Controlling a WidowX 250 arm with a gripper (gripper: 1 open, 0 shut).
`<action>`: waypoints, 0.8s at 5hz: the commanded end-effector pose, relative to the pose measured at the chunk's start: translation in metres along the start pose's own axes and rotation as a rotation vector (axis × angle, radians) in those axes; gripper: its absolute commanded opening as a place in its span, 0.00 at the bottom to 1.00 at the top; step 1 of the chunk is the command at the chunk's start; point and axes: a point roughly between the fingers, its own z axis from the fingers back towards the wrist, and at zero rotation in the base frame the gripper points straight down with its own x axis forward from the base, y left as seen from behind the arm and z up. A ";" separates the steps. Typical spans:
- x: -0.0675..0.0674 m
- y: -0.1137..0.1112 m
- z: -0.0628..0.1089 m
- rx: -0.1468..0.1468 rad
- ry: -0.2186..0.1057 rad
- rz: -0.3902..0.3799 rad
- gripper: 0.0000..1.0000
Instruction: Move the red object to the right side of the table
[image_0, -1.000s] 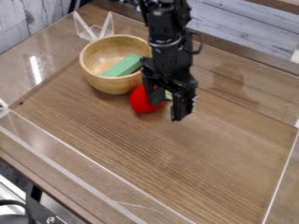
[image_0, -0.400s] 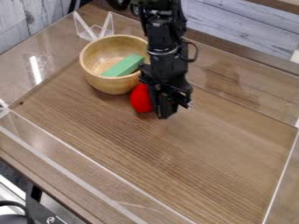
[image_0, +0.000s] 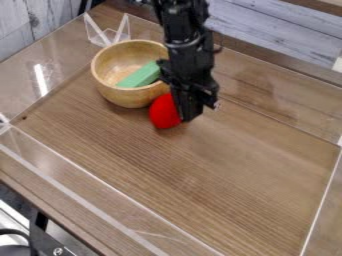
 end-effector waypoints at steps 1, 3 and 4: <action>0.021 -0.022 0.026 0.005 -0.083 -0.104 0.00; 0.036 -0.034 0.029 0.000 -0.082 -0.128 1.00; 0.026 -0.005 0.034 0.022 -0.090 -0.041 1.00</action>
